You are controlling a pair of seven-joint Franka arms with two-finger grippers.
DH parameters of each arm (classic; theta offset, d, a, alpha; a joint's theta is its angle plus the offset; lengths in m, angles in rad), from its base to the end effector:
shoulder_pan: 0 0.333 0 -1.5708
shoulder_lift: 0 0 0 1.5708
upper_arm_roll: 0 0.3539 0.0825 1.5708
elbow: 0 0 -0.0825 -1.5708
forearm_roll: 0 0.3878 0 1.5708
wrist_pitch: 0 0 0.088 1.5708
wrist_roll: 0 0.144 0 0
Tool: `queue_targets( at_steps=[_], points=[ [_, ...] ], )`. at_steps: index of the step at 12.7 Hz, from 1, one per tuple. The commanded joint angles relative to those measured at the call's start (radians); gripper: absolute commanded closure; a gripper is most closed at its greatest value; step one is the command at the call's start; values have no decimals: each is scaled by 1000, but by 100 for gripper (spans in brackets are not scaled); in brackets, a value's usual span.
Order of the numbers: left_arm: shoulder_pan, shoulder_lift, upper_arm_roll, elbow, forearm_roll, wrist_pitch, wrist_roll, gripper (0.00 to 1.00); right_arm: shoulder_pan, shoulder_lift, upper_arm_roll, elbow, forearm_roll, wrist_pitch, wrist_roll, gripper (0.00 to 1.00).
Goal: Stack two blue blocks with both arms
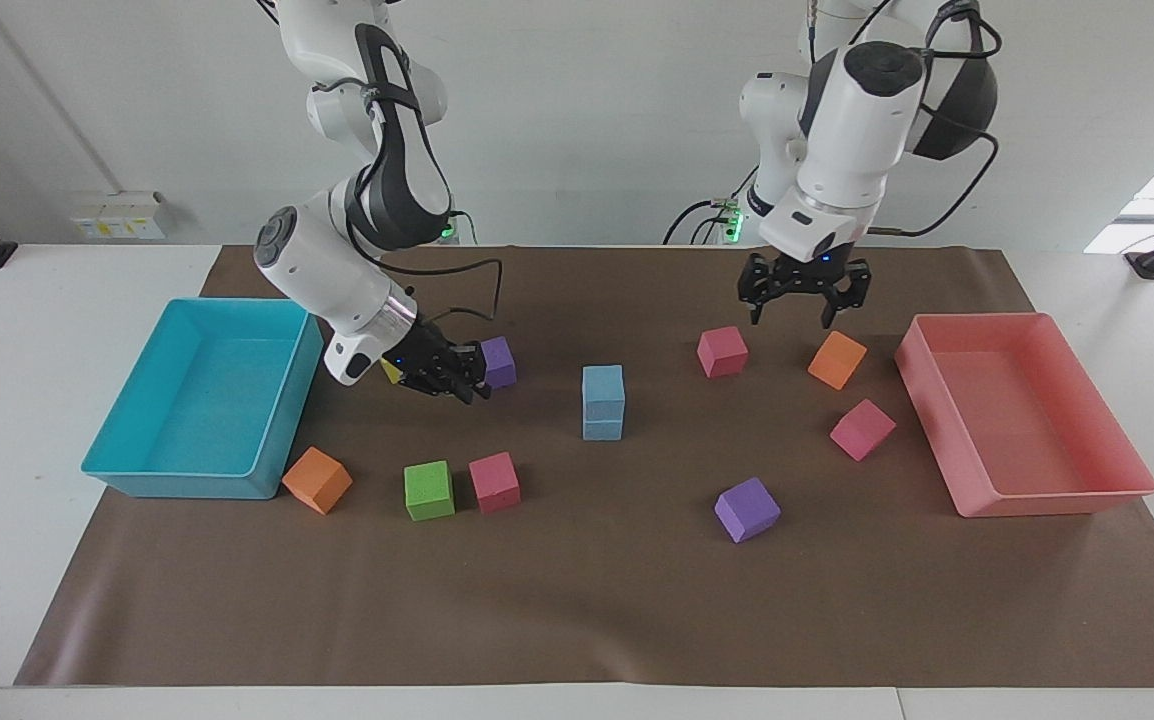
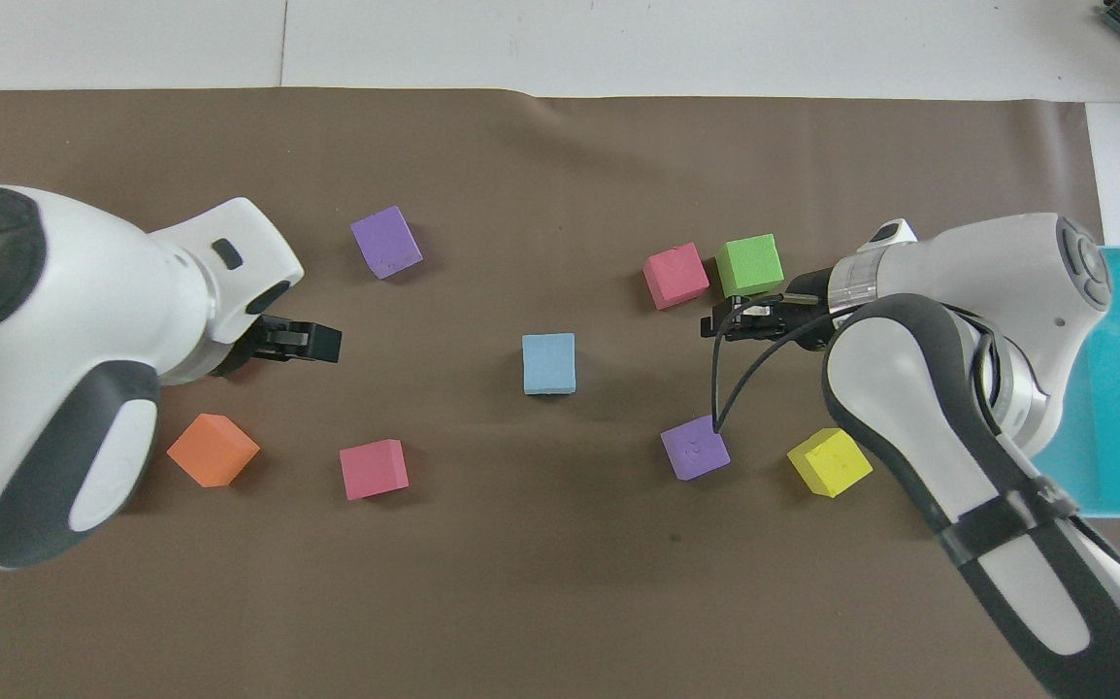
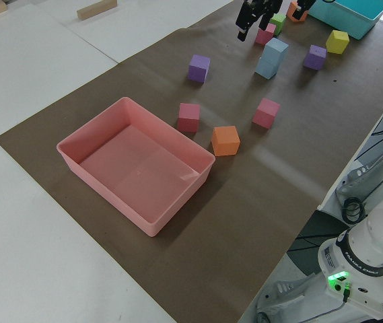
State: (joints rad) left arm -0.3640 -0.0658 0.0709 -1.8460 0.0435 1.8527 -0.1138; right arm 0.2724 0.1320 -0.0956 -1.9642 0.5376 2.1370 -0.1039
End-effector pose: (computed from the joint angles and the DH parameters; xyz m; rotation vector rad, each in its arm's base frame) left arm 0.5319 -0.1544 0.5544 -3.1030 0.2955 -0.1223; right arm 0.5878 0.1453 0.4185 -2.6945 0.0024 -0.0350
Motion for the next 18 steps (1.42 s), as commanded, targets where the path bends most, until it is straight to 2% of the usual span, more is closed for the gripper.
queue_targets(
  at_steps=[1,3,6,10,12,14,16,17,18],
  points=[
    [92,-34,-10,28,-4,-36,107,0,-22,-57,5,28,-233,-113,23,0],
    [132,-14,-10,118,-7,-70,160,0,-48,-66,7,100,-355,-239,23,0],
    [187,53,-10,266,-10,-190,198,0,-106,-98,4,189,-445,-371,23,0],
    [267,118,-10,388,-73,-306,207,0,-180,-161,-3,240,-545,-439,21,0],
    [299,127,-10,418,-73,-311,241,0,-200,-161,-3,301,-553,-480,68,0],
    [316,123,-11,418,-60,-320,345,0,-225,-157,-1,385,-561,-587,79,0],
    [318,110,-13,415,-60,-313,345,0,-249,-155,-9,444,-561,-656,78,0],
    [318,98,-13,401,-60,-317,341,0,-262,-164,-7,436,-561,-654,70,0],
    [318,90,-13,386,-60,-320,335,0,-259,-192,-6,377,-553,-635,76,0]
  ],
)
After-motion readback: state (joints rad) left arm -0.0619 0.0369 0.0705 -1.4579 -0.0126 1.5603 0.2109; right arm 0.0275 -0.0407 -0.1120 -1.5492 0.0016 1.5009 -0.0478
